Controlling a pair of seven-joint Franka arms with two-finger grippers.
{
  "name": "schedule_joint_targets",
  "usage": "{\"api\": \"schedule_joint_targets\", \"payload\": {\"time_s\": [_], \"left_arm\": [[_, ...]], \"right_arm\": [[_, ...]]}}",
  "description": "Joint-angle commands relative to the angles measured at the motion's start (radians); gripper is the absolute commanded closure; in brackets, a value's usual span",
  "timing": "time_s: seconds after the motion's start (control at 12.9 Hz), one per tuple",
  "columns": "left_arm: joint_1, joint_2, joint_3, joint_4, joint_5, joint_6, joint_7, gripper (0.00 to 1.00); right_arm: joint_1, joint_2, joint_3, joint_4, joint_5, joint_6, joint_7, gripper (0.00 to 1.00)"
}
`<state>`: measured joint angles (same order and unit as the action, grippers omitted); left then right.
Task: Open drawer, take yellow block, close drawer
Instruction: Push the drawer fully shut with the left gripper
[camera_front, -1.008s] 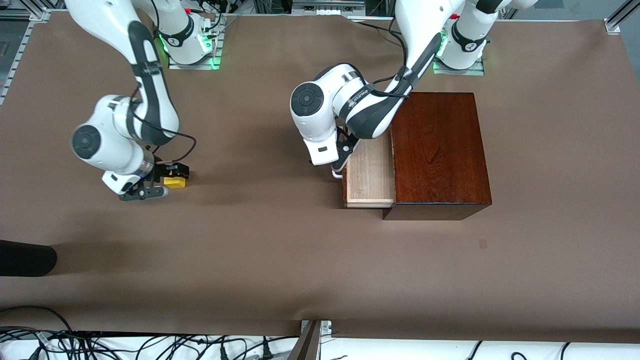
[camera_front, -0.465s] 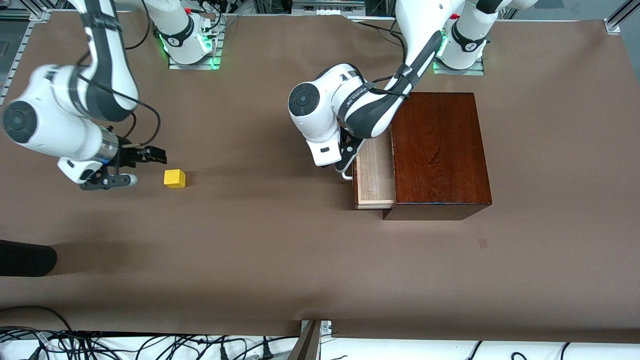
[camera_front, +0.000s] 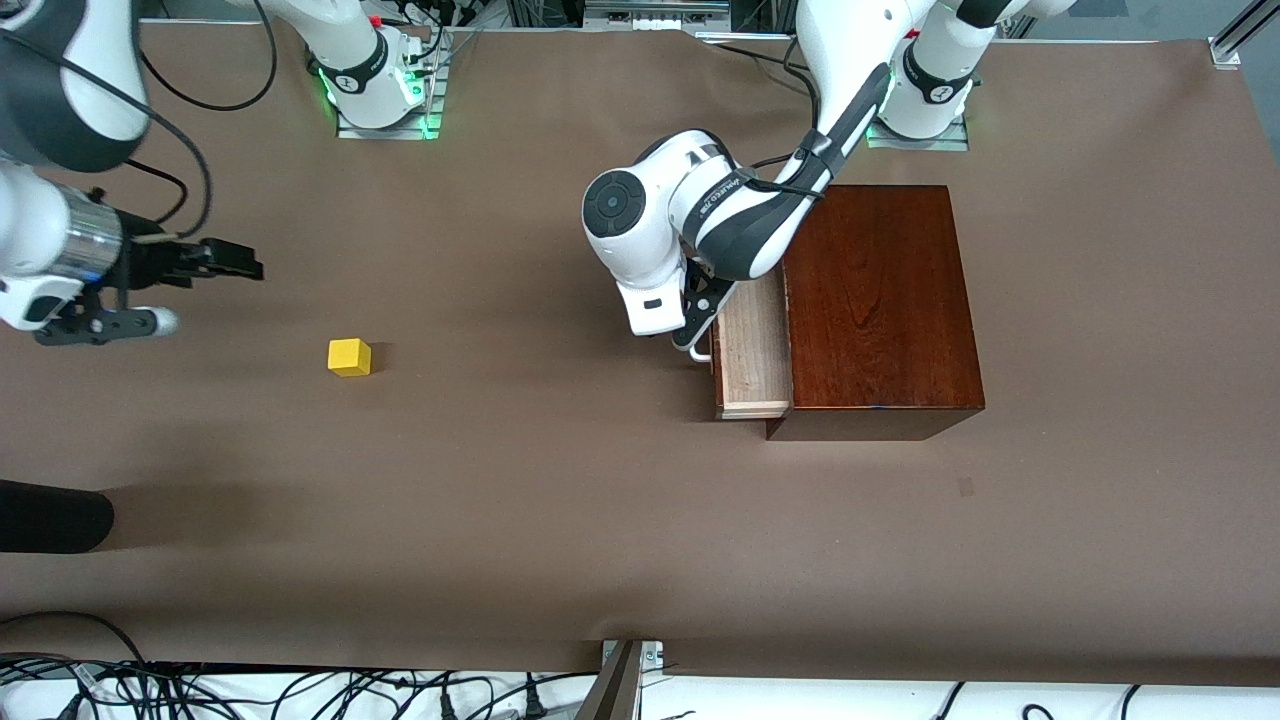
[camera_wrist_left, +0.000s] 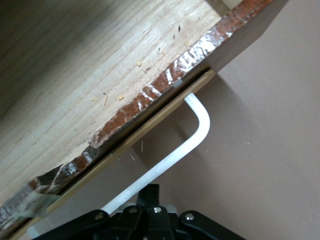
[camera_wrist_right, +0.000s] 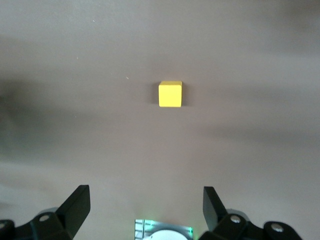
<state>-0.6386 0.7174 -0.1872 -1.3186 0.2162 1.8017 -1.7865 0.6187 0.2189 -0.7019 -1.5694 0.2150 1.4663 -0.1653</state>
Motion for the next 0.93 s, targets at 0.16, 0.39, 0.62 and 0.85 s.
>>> {"api": "schedule_joint_targets", "payload": {"time_s": [0.16,0.39,0.62,0.85], "left_arm": [[0.088,-0.145,0.018,-0.157,0.046,-0.028,0.105,1.00],[0.109,-0.168,0.018,-0.195,0.046,-0.022,0.139,1.00],[0.116,-0.187,0.017,-0.198,0.037,-0.024,0.150,1.00],[0.132,-0.214,0.006,-0.195,0.028,-0.027,0.171,1.00]], "right_arm": [[-0.461,-0.101,0.526,0.003,-0.136,-0.026,0.085,0.00],[-0.629,-0.153,0.714,-0.026,-0.155,-0.021,0.106,0.00],[-0.628,-0.259,0.716,-0.154,-0.155,0.078,0.106,0.00],[-0.489,-0.253,0.612,-0.139,-0.149,0.097,0.130,0.00]]}}
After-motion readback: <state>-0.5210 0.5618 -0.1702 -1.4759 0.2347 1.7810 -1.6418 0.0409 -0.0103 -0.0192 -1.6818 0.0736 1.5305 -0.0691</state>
